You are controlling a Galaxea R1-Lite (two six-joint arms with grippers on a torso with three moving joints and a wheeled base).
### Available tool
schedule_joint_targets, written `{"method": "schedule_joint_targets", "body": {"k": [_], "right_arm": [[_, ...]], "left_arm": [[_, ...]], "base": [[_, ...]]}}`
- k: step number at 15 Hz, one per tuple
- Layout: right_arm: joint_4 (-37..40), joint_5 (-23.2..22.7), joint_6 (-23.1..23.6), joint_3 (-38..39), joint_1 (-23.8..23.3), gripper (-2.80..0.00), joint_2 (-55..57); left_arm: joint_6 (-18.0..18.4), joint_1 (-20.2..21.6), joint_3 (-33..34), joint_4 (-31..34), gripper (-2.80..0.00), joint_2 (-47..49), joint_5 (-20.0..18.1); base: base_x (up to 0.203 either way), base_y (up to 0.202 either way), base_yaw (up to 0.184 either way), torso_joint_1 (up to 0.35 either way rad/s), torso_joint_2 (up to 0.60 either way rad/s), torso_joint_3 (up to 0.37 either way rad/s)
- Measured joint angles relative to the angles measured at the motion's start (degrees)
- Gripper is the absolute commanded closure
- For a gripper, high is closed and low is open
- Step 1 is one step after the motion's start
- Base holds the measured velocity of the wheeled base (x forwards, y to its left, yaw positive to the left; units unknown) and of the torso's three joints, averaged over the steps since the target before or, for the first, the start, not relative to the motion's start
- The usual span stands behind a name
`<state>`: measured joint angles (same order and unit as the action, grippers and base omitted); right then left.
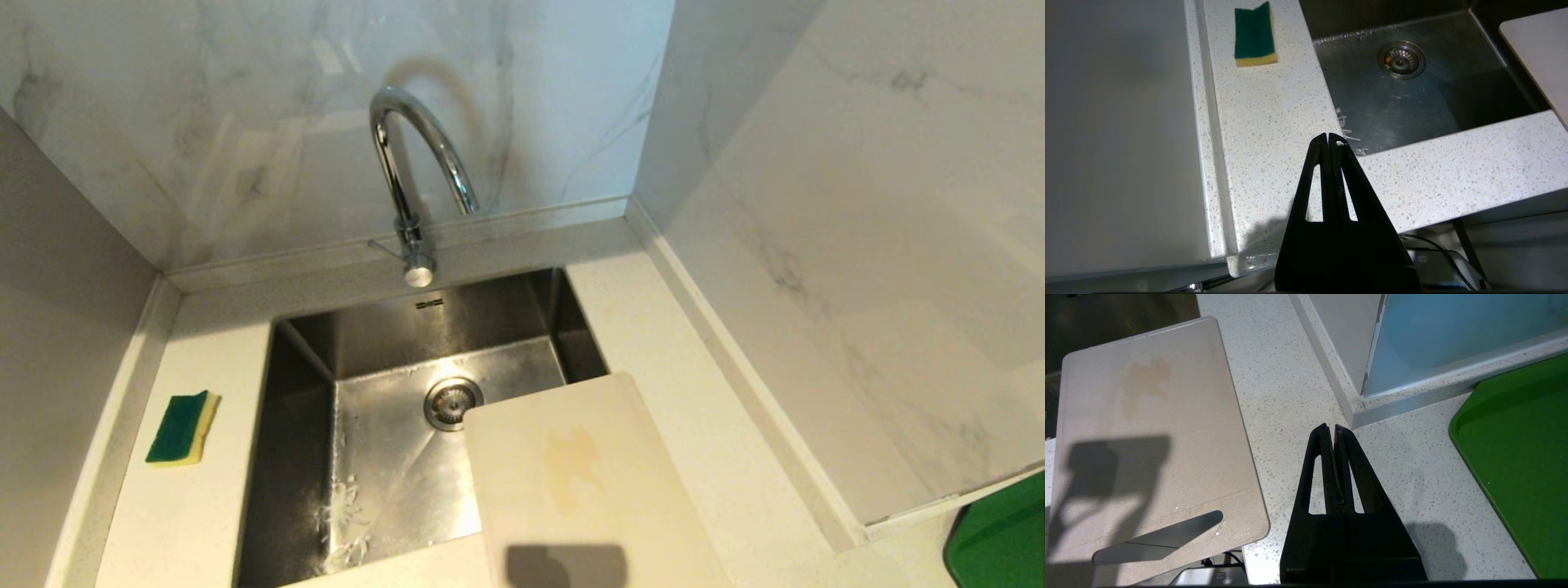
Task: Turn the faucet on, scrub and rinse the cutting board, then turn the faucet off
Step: Turn on the tap
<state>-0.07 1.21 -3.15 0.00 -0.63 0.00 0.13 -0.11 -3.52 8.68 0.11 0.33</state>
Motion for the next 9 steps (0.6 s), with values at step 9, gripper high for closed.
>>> {"method": "schedule_joint_targets", "body": {"k": [9], "right_arm": [[-0.03, 0.0, -0.01, 0.0, 0.0, 0.0, 0.0]], "left_arm": [[-0.16, 0.0, -0.39, 0.57, 0.0, 0.1, -0.09]], "base": [[0.0, 0.0, 0.0, 0.0, 0.0, 0.0]]}}
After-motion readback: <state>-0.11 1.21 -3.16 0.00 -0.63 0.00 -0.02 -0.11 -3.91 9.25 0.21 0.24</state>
